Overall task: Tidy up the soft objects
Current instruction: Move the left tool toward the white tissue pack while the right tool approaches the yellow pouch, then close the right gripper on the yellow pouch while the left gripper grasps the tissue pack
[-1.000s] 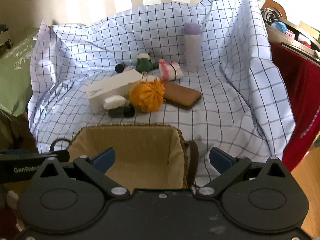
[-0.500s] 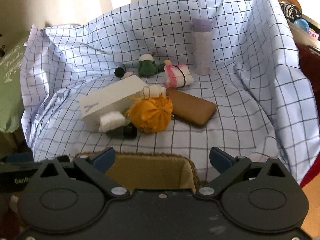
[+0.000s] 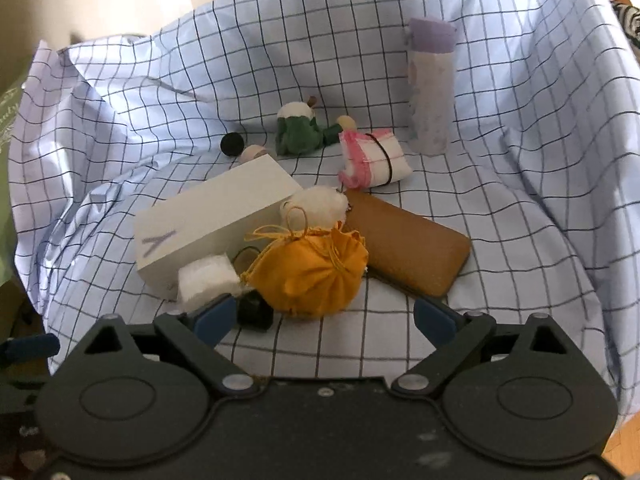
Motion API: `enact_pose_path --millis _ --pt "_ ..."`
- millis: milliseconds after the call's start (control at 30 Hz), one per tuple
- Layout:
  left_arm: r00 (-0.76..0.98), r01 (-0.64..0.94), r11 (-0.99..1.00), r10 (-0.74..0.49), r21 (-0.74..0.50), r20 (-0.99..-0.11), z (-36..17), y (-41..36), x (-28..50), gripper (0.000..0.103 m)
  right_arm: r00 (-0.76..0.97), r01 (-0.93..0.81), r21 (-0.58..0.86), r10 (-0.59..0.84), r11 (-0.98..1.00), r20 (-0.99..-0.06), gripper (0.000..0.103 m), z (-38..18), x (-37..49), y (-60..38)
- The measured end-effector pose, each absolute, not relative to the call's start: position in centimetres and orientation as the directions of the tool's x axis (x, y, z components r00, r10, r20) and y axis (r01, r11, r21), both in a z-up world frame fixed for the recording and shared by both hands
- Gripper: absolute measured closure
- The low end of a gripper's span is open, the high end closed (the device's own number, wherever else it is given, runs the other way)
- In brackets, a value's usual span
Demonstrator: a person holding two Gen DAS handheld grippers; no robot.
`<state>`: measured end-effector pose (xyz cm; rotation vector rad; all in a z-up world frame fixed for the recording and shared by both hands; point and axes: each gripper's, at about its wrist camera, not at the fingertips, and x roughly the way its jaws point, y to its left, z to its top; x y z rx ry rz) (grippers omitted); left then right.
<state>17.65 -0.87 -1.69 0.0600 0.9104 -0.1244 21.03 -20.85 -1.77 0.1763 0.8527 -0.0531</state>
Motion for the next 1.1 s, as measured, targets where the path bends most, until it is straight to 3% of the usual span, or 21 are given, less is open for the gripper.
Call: enact_pose_path --millis 400,533,633,1100 --pt "0.57 0.13 0.991 -0.091 -0.02 -0.816 -2.9 -0.5 19.9 0.013 0.611 0.116 0.102 0.01 0.988 -0.792 0.008 -4.6 25.7 -19.7" --pt "0.56 0.122 0.992 -0.088 -0.023 -0.824 -3.2 -0.3 20.3 0.013 0.606 0.106 0.116 0.028 0.988 -0.795 0.029 -5.0 26.2 -19.4" --pt "0.555 0.12 0.993 -0.086 -0.023 -0.827 -3.2 -0.3 20.5 0.013 0.612 0.098 0.139 0.051 0.985 -0.789 0.037 -5.0 26.1 -19.4" --pt "0.557 0.154 0.988 -0.112 -0.03 -0.823 -2.6 -2.3 21.3 0.013 0.68 0.118 0.145 0.027 0.982 -0.733 0.041 -2.3 23.0 -21.1"
